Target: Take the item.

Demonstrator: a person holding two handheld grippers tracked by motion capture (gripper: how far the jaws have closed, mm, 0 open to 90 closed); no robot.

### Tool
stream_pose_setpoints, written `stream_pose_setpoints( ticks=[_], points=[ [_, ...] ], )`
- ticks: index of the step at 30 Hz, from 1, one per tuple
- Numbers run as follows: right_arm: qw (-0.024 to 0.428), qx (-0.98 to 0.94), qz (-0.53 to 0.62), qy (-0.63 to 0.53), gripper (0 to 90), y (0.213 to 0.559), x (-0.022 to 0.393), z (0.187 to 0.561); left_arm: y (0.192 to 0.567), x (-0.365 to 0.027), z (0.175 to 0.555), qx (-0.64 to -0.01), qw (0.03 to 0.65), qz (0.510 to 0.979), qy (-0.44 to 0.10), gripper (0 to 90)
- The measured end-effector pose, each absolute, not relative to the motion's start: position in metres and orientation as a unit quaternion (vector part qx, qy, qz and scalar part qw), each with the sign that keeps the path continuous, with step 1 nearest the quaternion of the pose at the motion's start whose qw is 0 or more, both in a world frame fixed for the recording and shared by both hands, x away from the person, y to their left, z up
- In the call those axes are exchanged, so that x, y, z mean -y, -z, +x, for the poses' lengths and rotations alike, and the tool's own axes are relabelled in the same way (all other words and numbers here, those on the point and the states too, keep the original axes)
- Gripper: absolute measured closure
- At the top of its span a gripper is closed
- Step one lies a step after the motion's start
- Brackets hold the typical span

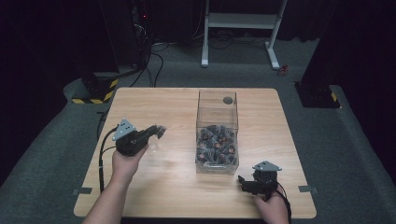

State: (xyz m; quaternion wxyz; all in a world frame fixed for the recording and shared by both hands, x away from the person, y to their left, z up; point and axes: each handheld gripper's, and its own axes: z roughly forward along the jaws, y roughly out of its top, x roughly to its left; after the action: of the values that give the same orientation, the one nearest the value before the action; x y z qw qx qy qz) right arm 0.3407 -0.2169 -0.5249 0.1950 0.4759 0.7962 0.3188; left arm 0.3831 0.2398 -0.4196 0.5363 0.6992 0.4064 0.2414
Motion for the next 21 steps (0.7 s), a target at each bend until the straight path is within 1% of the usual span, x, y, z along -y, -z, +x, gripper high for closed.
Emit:
stream_pose_setpoints(
  ticks=[21],
  points=[
    [0.195, -0.797, 0.475, -0.318, 7.9, 0.525, 0.217, 0.341, 0.422, -0.267, 0.381, -0.431, 0.528, 0.687, -0.253, 90.0]
  ],
)
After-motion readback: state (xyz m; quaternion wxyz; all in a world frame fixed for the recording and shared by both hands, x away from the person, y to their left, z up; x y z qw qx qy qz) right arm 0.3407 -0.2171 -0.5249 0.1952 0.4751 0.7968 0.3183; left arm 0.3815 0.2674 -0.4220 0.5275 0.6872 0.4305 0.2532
